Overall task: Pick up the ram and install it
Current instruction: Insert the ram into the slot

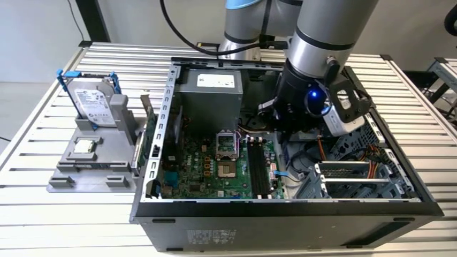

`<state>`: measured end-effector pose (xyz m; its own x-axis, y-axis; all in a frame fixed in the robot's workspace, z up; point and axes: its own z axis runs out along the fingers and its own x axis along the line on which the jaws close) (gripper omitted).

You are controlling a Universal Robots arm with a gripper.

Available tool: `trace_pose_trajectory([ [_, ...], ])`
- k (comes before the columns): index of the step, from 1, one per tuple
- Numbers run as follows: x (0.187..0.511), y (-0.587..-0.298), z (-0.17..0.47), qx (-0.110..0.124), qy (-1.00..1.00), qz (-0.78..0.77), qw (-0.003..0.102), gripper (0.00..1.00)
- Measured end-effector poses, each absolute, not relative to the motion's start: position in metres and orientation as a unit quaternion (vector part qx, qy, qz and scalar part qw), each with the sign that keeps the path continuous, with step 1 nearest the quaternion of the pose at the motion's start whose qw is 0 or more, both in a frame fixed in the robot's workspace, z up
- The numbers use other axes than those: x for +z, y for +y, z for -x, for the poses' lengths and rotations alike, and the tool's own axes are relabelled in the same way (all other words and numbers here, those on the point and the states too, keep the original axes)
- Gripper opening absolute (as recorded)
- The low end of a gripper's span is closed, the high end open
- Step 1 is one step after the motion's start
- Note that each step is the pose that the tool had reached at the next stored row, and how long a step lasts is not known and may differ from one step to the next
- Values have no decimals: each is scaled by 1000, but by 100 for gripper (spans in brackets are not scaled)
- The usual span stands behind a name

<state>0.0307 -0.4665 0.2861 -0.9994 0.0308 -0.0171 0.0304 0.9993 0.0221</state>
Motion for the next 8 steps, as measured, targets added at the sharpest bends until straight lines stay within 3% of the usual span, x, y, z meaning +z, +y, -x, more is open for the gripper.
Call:
trace_pose_trajectory([
  [8, 272, -472, -20, 11, 1000, -12, 8, 0],
])
